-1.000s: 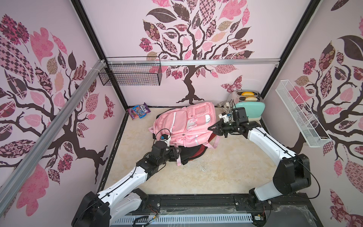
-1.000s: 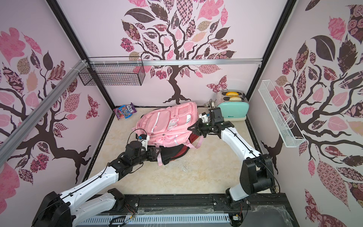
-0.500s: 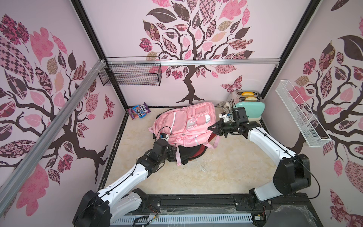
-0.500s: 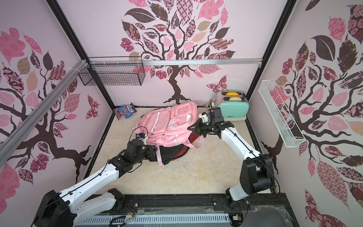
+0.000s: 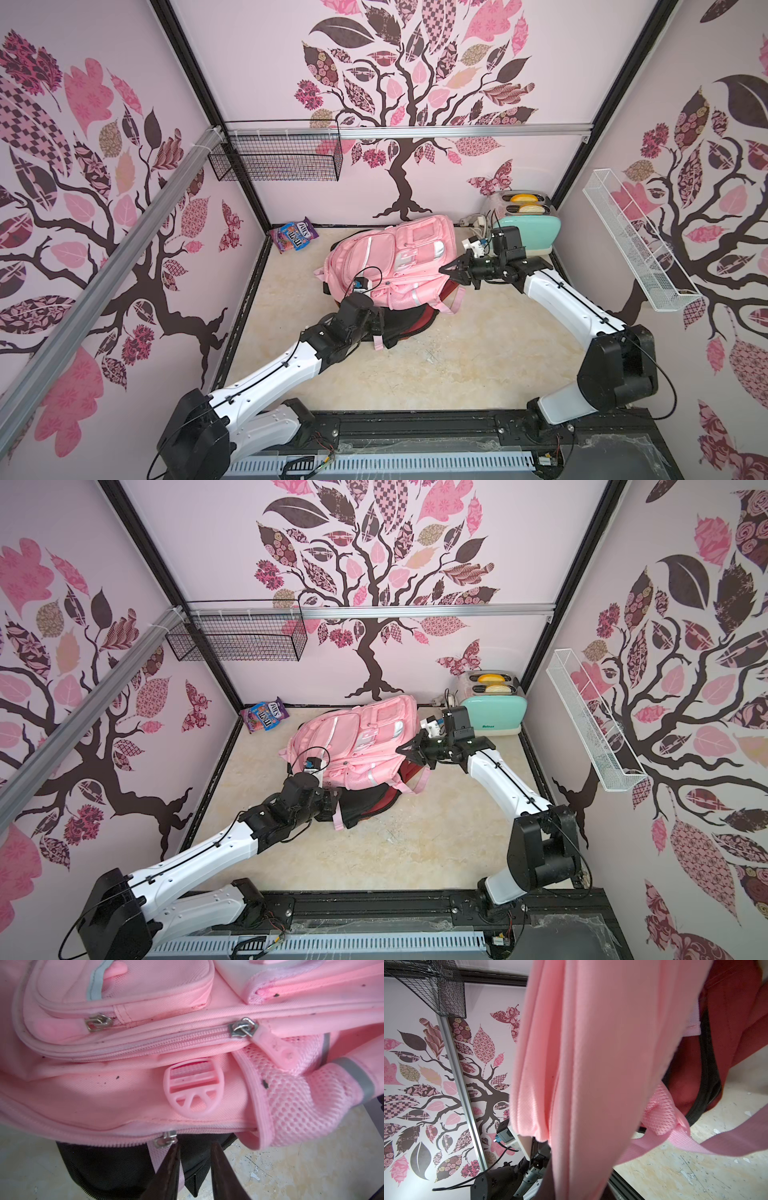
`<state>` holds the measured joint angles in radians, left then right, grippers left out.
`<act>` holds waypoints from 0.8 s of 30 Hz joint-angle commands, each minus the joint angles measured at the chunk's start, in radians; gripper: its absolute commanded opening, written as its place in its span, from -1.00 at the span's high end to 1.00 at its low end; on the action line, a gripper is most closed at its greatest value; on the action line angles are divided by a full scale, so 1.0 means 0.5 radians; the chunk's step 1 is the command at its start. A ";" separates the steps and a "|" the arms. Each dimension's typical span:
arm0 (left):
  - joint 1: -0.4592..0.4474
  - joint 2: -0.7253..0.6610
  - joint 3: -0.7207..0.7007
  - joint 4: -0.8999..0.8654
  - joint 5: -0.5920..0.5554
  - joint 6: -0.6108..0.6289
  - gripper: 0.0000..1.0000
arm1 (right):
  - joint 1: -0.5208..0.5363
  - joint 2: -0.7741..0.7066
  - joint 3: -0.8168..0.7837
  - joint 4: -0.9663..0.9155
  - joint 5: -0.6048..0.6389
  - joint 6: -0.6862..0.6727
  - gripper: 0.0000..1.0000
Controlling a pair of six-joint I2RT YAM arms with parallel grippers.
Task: Zip up the backpack
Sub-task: Zip the zipper on the backpack.
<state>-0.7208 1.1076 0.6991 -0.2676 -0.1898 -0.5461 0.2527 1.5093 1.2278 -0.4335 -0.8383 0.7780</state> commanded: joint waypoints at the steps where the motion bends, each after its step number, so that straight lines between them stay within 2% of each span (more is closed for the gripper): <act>1: -0.003 0.041 0.058 -0.120 -0.180 0.010 0.42 | -0.022 -0.054 0.039 0.304 -0.081 -0.040 1.00; 11: -0.004 0.200 0.142 -0.088 -0.330 0.011 0.40 | -0.033 -0.066 0.007 0.361 -0.101 -0.028 1.00; 13: -0.003 0.209 0.149 -0.075 -0.345 0.018 0.48 | -0.036 -0.066 0.004 0.361 -0.104 -0.028 1.00; 19: 0.003 0.159 0.118 -0.060 -0.375 0.052 1.00 | -0.057 -0.070 -0.011 0.334 -0.082 -0.053 1.00; 21: 0.026 0.132 0.105 -0.072 -0.352 0.053 1.00 | -0.063 -0.063 -0.019 0.308 -0.067 -0.073 1.00; 24: 0.105 0.076 0.073 -0.071 -0.151 0.042 1.00 | -0.070 -0.049 -0.001 0.190 0.025 -0.167 1.00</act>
<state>-0.6968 1.1809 0.7486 -0.3233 -0.3199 -0.5262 0.2367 1.5093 1.1950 -0.4042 -0.8516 0.7654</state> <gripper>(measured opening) 0.048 0.143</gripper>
